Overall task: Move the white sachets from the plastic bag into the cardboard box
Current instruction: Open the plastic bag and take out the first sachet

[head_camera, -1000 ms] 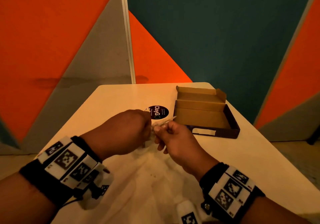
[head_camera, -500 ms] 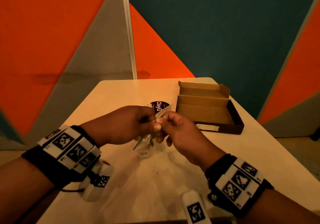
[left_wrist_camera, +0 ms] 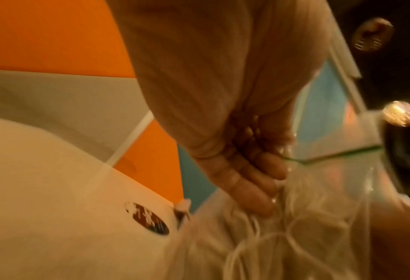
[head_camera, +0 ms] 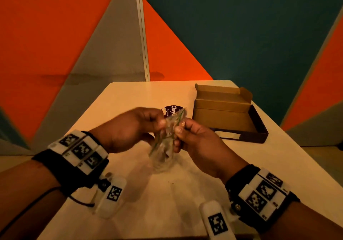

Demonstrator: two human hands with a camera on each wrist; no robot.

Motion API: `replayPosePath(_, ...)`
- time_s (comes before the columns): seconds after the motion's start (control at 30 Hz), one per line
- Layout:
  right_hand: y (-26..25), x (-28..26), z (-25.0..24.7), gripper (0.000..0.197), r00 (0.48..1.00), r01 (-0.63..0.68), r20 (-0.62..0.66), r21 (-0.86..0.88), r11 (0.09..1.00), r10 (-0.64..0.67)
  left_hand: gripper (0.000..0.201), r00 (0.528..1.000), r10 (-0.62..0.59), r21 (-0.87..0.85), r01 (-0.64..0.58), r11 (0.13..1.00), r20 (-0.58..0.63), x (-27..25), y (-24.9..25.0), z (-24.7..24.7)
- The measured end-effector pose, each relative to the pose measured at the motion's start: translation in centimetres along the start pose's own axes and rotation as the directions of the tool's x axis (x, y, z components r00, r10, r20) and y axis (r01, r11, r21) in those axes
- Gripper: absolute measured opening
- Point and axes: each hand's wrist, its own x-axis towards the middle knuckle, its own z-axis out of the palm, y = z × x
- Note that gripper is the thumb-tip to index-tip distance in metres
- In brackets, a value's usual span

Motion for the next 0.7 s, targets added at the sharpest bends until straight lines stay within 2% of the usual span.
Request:
replayPosePath(0.07, 0.1, -0.5, -0.9, 0.023, 0.999, -0.022, -0.028, 0.019, 1.0, 0.023, 0.031, 0.992, 0.014, -0.068, -0.023, 0.997, -0.123, -0.3, 0.1, -2.3)
replayPosePath(0.1, 0.2, -0.8, -1.1, 0.023, 0.998, -0.042, -0.054, -0.024, 0.999, 0.041, 0.037, 0.99, 0.012, -0.023, -0.016, 1.0, -0.139, -0.4, 0.1, -3.0)
replayPosePath(0.2, 0.3, -0.9, -0.9, 0.021, 0.985, -0.099, -0.166, -0.274, 0.957, 0.054, 0.033, 0.988, 0.008, 0.27, 0.035, 0.962, -0.156, -0.3, 0.3, -2.9)
replayPosePath(0.23, 0.3, -1.0, -0.8, 0.022, 0.979, -0.106, -0.2, -0.349, 0.931, 0.037, 0.033, 0.984, 0.025, 0.387, 0.047, 0.921, -0.178, -0.2, 0.6, -2.3)
replayPosePath(0.3, 0.1, -1.1, -0.7, 0.022, 0.968, -0.124, -0.252, -0.434, 0.892, 0.012, 0.032, 0.966, 0.115, 0.633, 0.06, 0.772, -0.231, -0.4, 1.2, -1.5)
replayPosePath(0.37, 0.1, -1.2, -1.0, 0.02, 0.953, -0.144, -0.301, -0.514, 0.846, -0.021, 0.033, 0.938, 0.232, 0.758, 0.047, 0.651, -0.258, -0.9, 1.5, -0.8)
replayPosePath(0.4, 0.2, -1.3, -1.1, 0.02, 0.946, -0.149, -0.32, -0.556, 0.818, -0.046, 0.033, 0.924, 0.276, 0.776, 0.034, 0.63, -0.264, -1.2, 1.6, -0.3)
replayPosePath(0.47, 0.4, -1.3, -1.2, 0.022, 0.931, -0.146, -0.351, -0.604, 0.783, -0.097, 0.031, 0.924, 0.291, 0.747, -0.008, 0.664, -0.248, -1.8, 1.4, 0.6)
replayPosePath(0.53, 0.5, -1.2, -1.3, 0.024, 0.928, -0.143, -0.36, -0.586, 0.798, -0.098, 0.031, 0.966, 0.2, 0.617, -0.058, 0.784, -0.164, -2.1, 0.9, 0.7)
replayPosePath(0.57, 0.5, -1.2, -1.3, 0.024, 0.932, -0.149, -0.355, -0.552, 0.82, -0.07, 0.039, 0.985, 0.141, 0.544, -0.062, 0.837, -0.104, -2.1, 0.4, 0.4)
replayPosePath(0.6, 0.4, -1.3, -1.3, 0.024, 0.938, -0.16, -0.346, -0.518, 0.841, -0.035, 0.057, 0.996, 0.079, 0.503, -0.043, 0.863, -0.05, -2.0, -0.3, -0.1)
replayPosePath(0.7, 0.2, -1.6, -1.4, 0.026, 0.948, -0.158, -0.317, -0.484, 0.861, -0.004, 0.117, 0.992, -0.119, 0.574, 0.075, 0.816, 0.041, -1.8, -2.7, -0.7)
